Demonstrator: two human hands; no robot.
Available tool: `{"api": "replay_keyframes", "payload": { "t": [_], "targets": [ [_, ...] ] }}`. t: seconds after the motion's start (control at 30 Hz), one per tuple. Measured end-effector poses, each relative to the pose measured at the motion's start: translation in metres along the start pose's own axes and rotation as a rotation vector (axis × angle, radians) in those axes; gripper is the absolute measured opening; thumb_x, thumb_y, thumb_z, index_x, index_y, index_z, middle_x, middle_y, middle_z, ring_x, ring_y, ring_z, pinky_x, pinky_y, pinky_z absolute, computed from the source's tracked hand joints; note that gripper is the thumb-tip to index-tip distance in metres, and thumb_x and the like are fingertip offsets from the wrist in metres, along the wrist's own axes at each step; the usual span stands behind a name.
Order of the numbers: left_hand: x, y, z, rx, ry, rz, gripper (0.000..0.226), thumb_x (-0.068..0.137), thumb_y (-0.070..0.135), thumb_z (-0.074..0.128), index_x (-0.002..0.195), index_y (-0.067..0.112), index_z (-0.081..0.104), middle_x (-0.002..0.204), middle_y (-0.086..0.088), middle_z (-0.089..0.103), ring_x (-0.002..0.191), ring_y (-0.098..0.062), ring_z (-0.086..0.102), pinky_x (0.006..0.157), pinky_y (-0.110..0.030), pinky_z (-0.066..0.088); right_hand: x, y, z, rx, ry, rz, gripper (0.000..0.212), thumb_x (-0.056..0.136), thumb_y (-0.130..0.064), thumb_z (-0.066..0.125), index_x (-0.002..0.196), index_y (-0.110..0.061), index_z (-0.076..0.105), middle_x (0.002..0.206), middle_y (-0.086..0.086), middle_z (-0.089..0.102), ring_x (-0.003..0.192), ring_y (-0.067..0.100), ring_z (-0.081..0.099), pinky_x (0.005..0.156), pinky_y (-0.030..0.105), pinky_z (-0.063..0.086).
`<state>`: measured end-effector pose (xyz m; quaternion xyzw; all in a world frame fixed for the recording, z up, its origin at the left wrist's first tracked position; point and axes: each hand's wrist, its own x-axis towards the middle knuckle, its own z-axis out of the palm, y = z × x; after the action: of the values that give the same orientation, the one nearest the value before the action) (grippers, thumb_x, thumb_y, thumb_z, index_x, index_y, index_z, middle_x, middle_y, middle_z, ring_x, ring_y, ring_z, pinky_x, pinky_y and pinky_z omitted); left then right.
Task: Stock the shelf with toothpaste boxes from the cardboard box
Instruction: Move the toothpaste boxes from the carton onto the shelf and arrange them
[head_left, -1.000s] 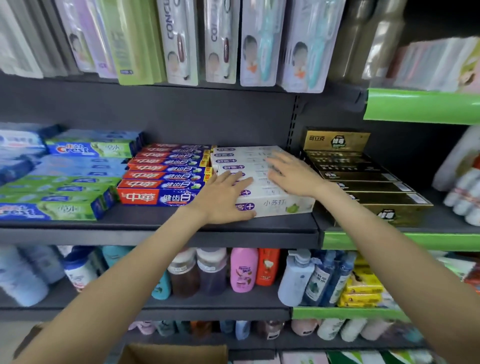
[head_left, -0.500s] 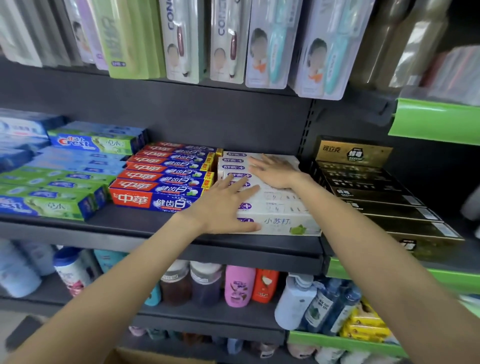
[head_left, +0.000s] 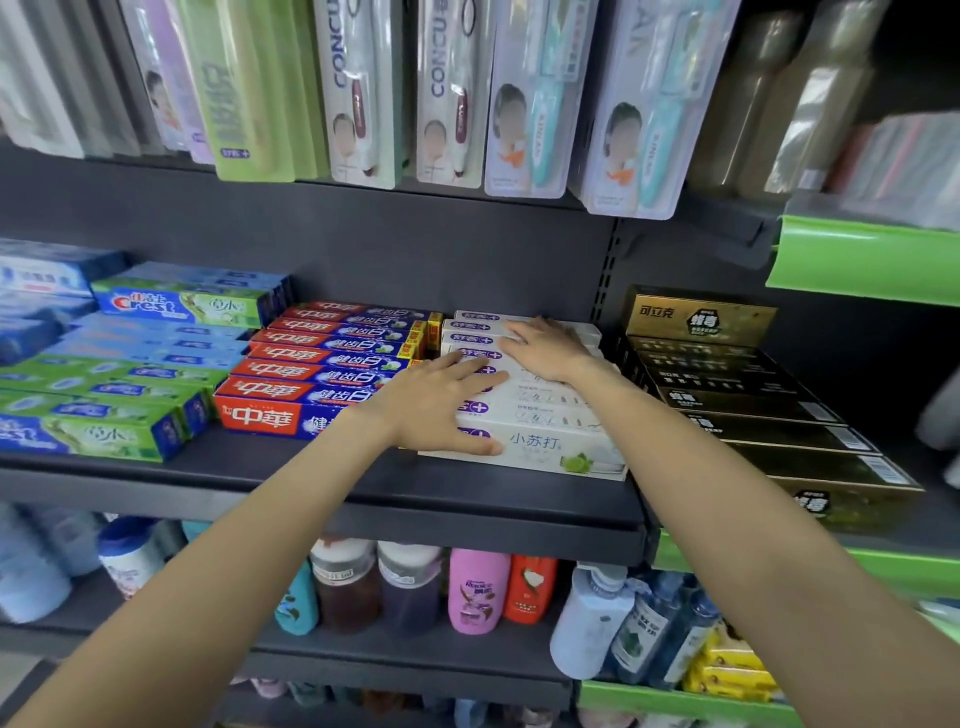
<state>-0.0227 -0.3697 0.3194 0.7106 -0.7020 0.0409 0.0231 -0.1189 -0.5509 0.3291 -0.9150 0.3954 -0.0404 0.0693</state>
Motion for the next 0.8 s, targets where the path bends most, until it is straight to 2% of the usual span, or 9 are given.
{"api": "replay_keyframes", "payload": {
  "t": [0.07, 0.13, 0.2, 0.3, 0.4, 0.5, 0.6, 0.67, 0.8],
  "targets": [
    [-0.002, -0.001, -0.003, -0.058, -0.040, 0.007, 0.092, 0.075, 0.077, 0.046, 0.149, 0.037, 0.011, 0.159, 0.007, 0.006, 0.146, -0.020, 0.003, 0.117, -0.040, 0.009, -0.010, 0.005, -0.003, -0.027, 0.077, -0.041, 0.053, 0.097, -0.050, 0.030, 0.144, -0.026, 0.033, 0.151, 0.010, 0.031, 0.137, 0.028, 0.030, 0.111, 0.038, 0.026],
    [-0.003, -0.010, -0.011, -0.238, -0.047, -0.027, 0.096, 0.067, 0.086, 0.038, 0.148, 0.038, 0.016, 0.158, 0.007, 0.011, 0.146, -0.018, 0.008, 0.118, -0.041, 0.011, -0.026, 0.015, -0.006, -0.040, 0.134, -0.060, 0.053, 0.098, -0.049, 0.031, 0.146, -0.027, 0.031, 0.153, 0.013, 0.026, 0.140, 0.030, 0.025, 0.114, 0.040, 0.022],
    [0.006, -0.026, -0.019, -0.359, 0.049, -0.124, 0.089, 0.073, 0.085, 0.029, 0.147, 0.036, 0.021, 0.156, 0.004, 0.020, 0.144, -0.020, 0.018, 0.116, -0.044, 0.019, -0.039, 0.029, -0.008, -0.017, 0.146, -0.039, 0.055, 0.097, -0.052, 0.030, 0.148, -0.030, 0.025, 0.156, 0.014, 0.016, 0.144, 0.032, 0.017, 0.117, 0.044, 0.017],
    [0.031, -0.041, -0.027, -0.248, 0.131, -0.268, 0.067, 0.091, 0.062, 0.035, 0.145, 0.023, 0.028, 0.151, -0.008, 0.032, 0.134, -0.029, 0.037, 0.107, -0.044, 0.035, -0.041, 0.046, -0.007, -0.045, 0.118, 0.045, 0.060, 0.097, -0.056, 0.028, 0.150, -0.030, 0.015, 0.158, 0.015, 0.007, 0.144, 0.038, 0.012, 0.117, 0.046, 0.015],
    [0.062, -0.036, -0.026, -0.229, 0.051, -0.290, 0.068, 0.091, 0.059, 0.039, 0.145, 0.018, 0.029, 0.148, -0.010, 0.037, 0.129, -0.031, 0.042, 0.108, -0.042, 0.034, -0.030, 0.051, -0.006, -0.076, 0.083, 0.107, 0.064, 0.097, -0.056, 0.026, 0.151, -0.028, 0.007, 0.158, 0.017, 0.005, 0.142, 0.040, 0.019, 0.115, 0.044, 0.024],
    [0.090, -0.035, -0.015, -0.199, -0.051, -0.295, 0.083, 0.085, 0.071, 0.034, 0.147, 0.016, 0.026, 0.152, -0.007, 0.032, 0.137, -0.028, 0.033, 0.114, -0.043, 0.024, -0.018, 0.051, -0.005, 0.052, 0.005, 0.105, 0.064, 0.098, -0.052, 0.029, 0.152, -0.023, 0.008, 0.158, 0.011, 0.007, 0.143, 0.030, 0.020, 0.116, 0.038, 0.022],
    [0.105, -0.032, -0.001, -0.178, -0.087, -0.330, 0.087, 0.088, 0.071, 0.024, 0.150, 0.012, 0.013, 0.158, -0.011, 0.008, 0.145, -0.032, 0.005, 0.119, -0.043, 0.009, -0.009, 0.051, -0.005, 0.084, -0.012, 0.124, 0.066, 0.097, -0.053, 0.029, 0.152, -0.022, 0.009, 0.158, 0.010, 0.008, 0.144, 0.029, 0.017, 0.117, 0.036, 0.019],
    [0.106, -0.028, 0.005, -0.204, -0.070, -0.362, 0.089, 0.087, 0.072, 0.020, 0.151, 0.012, 0.004, 0.158, -0.012, -0.001, 0.145, -0.033, -0.007, 0.119, -0.044, 0.001, -0.010, 0.051, -0.004, 0.060, 0.011, 0.135, 0.065, 0.097, -0.054, 0.029, 0.151, -0.021, 0.014, 0.157, 0.010, 0.012, 0.142, 0.029, 0.019, 0.116, 0.035, 0.022],
    [0.105, -0.028, 0.007, -0.257, -0.056, -0.368, 0.088, 0.088, 0.071, 0.024, 0.150, 0.011, 0.006, 0.158, -0.011, 0.000, 0.145, -0.031, -0.007, 0.119, -0.044, 0.000, -0.015, 0.050, -0.006, 0.061, 0.033, 0.114, 0.062, 0.097, -0.052, 0.031, 0.149, -0.021, 0.022, 0.156, 0.010, 0.018, 0.141, 0.029, 0.022, 0.113, 0.034, 0.023]
  ]
}}
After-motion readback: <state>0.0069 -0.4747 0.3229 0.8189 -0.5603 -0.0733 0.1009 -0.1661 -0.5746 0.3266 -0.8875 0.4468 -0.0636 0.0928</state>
